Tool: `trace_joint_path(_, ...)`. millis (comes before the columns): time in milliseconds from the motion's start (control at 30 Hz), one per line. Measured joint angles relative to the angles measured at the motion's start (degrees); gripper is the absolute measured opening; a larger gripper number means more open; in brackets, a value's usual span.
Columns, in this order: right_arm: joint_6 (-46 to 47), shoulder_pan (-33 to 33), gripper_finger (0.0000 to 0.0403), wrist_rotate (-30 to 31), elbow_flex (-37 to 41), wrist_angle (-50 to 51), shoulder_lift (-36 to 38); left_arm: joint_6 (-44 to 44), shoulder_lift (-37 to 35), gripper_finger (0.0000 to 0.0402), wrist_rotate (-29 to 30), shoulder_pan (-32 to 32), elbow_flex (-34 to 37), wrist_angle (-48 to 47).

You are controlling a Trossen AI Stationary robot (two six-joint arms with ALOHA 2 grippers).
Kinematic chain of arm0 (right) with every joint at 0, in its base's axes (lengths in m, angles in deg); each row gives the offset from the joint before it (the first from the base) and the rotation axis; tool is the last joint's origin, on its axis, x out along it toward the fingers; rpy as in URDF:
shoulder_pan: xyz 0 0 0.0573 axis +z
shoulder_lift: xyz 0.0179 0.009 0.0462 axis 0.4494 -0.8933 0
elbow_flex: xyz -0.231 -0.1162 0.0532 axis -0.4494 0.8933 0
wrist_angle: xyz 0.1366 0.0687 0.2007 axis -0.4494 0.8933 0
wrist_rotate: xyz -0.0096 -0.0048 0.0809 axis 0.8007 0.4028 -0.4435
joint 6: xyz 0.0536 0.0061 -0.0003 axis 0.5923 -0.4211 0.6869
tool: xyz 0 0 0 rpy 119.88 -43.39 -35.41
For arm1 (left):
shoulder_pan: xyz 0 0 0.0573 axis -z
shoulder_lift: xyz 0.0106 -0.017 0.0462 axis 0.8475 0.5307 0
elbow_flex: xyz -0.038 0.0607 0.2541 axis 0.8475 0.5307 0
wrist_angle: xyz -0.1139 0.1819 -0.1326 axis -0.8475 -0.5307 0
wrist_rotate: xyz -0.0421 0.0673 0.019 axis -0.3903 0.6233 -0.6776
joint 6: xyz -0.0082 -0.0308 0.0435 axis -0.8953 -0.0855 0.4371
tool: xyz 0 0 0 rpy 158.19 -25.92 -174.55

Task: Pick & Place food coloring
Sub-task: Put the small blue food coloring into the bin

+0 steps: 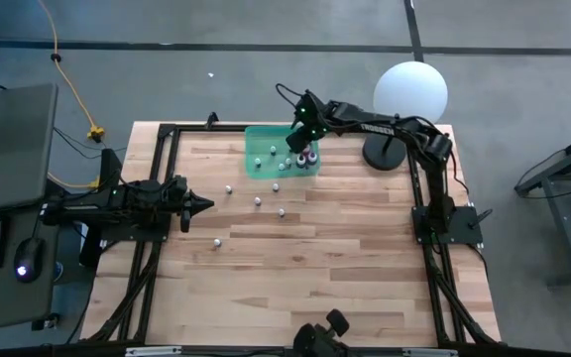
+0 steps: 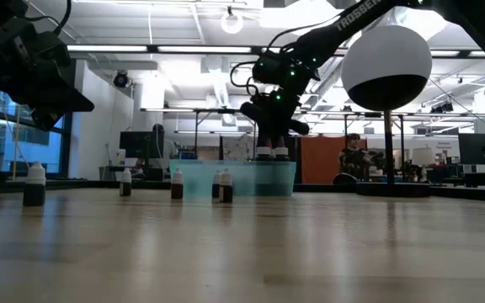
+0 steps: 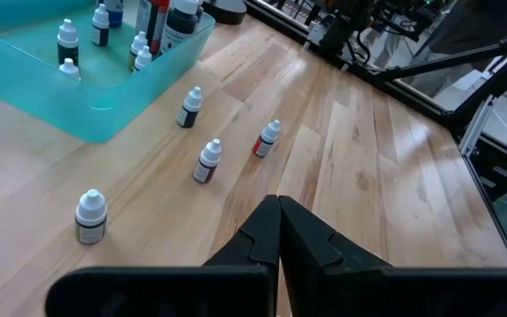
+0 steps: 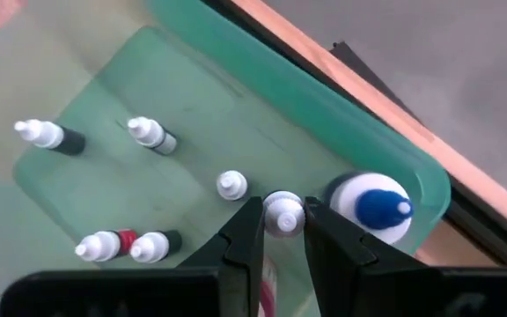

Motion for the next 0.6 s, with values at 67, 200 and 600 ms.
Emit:
trace_joint_path(67, 0.9, -0.1, 0.0063, -0.5, 0.0, 0.7, -0.8, 0.0, 0.0, 0.0000, 0.0, 0.0, 0.0, 0.0)
trace_joint_path(200, 1.6, -0.2, 0.0062, -2.4, 0.0, 2.0, -3.3, 0.0, 0.0, 0.0000, 0.0, 0.0, 0.0, 0.0)
trace_joint_path(600, 2.6, -0.2, 0.0064, -2.8, -0.1, 0.1, -4.6, 0.0, 0.0, 0.0000, 0.0, 0.0, 0.0, 0.0)
